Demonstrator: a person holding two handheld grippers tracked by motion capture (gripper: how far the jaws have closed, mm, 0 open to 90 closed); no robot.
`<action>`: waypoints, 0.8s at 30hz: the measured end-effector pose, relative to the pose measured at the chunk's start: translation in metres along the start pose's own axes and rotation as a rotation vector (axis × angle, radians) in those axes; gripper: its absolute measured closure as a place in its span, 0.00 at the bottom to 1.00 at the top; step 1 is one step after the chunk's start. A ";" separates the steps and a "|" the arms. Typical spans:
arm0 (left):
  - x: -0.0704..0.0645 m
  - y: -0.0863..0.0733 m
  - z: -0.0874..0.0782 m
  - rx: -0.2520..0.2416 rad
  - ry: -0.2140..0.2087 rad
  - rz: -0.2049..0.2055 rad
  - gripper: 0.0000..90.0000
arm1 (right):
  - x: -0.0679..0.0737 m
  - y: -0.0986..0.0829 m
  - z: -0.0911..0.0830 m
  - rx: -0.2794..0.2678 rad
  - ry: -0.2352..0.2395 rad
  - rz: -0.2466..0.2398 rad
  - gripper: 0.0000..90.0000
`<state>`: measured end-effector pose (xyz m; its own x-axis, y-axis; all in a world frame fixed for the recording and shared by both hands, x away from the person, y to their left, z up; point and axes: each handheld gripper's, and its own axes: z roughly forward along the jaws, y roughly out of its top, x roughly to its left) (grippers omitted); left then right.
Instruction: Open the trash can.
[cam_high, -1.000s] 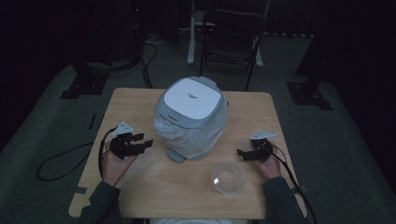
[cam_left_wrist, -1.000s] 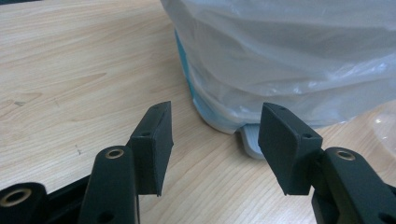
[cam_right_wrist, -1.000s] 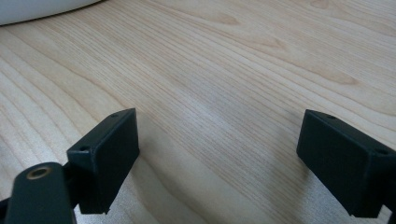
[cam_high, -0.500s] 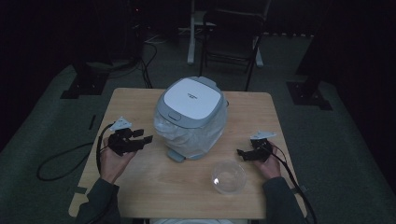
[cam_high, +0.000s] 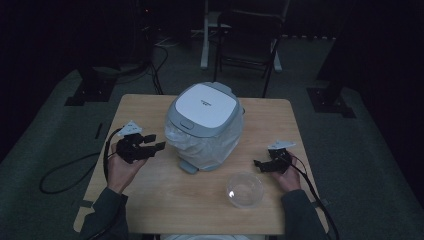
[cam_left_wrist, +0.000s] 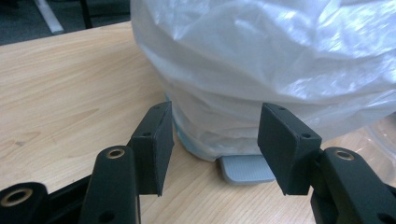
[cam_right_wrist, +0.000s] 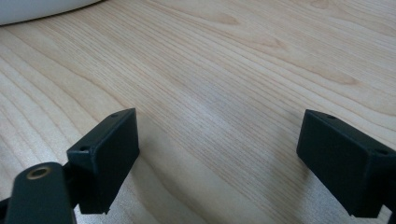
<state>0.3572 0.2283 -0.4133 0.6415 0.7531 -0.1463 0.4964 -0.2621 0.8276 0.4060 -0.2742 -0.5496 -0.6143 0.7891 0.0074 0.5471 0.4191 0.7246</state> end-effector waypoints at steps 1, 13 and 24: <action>-0.001 0.001 0.000 -0.002 -0.003 0.003 0.52 | 0.000 0.000 0.000 0.000 0.000 0.000 0.13; -0.006 0.015 -0.009 -0.026 -0.024 0.028 0.52 | 0.000 0.000 0.000 0.000 0.000 0.000 0.13; -0.008 0.024 -0.016 -0.045 -0.039 0.027 0.52 | 0.000 0.000 0.000 0.000 0.000 -0.001 0.13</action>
<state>0.3542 0.2260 -0.3837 0.6769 0.7220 -0.1433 0.4518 -0.2539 0.8552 0.4061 -0.2743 -0.5496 -0.6147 0.7887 0.0063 0.5461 0.4199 0.7249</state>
